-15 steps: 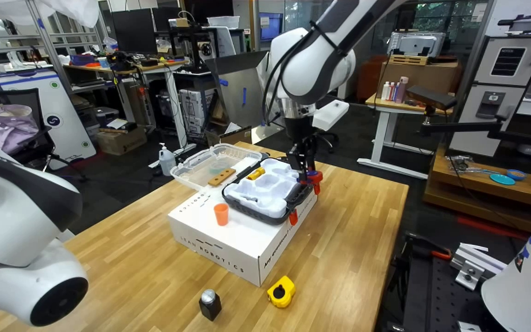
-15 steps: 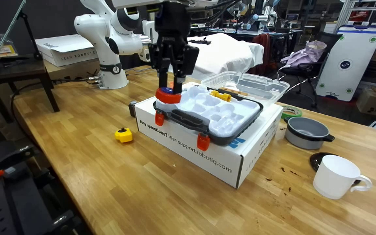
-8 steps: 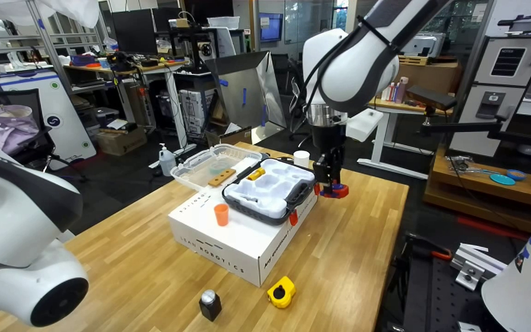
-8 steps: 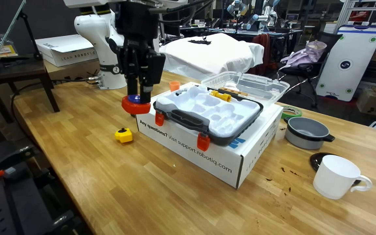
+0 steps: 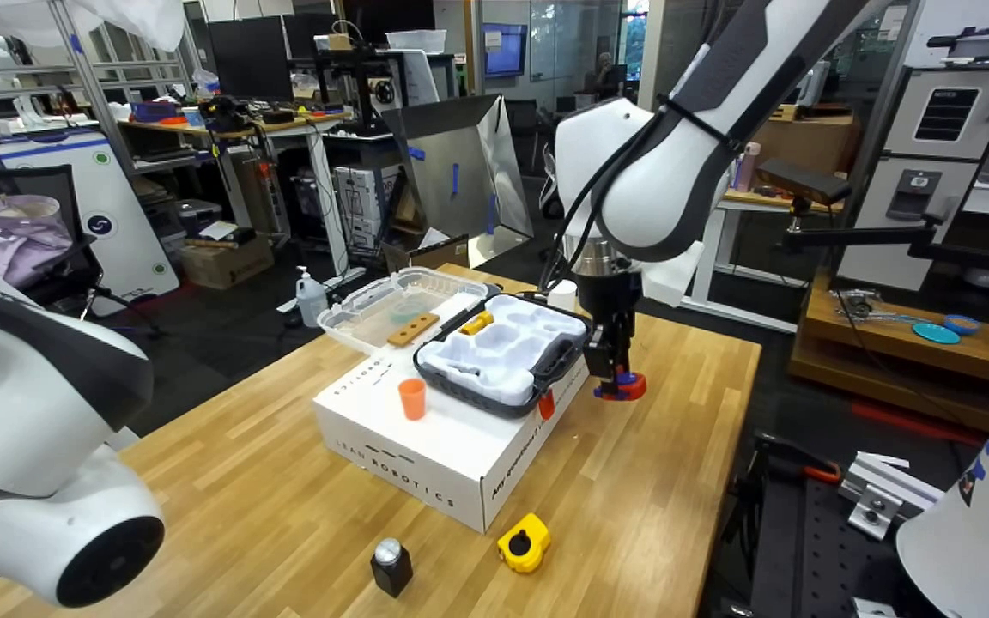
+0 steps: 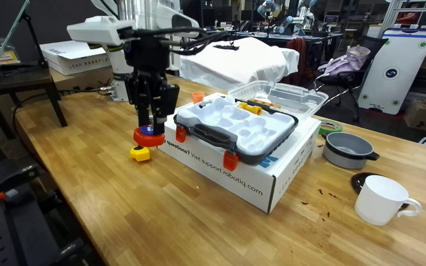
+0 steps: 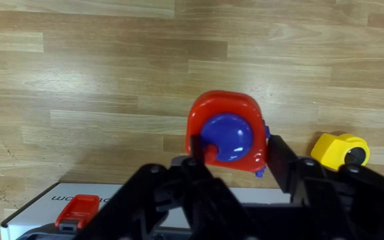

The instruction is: Take the measuring tape toy out of the toolbox and put it on the table

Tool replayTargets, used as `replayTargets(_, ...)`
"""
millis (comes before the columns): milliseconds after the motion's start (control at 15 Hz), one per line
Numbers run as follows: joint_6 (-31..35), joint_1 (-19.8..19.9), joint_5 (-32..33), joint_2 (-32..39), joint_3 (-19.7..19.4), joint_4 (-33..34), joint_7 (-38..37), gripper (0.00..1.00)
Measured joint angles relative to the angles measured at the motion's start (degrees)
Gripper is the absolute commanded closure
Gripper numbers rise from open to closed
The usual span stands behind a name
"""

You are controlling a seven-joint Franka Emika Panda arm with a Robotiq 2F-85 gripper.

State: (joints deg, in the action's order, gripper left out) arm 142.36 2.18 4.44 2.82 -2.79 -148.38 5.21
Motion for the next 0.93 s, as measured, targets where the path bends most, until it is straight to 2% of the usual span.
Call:
replayTargets(333,2.0,-1.5,0.0,7.0,1.5,4.2,0.0,0.74)
replayTargets(533,1.9,-1.9,-0.1,8.3,2.4,6.0,0.4,0.74)
replayTargets(933,1.9,-1.7,-0.6,8.7,2.5,5.3,1.4,0.74)
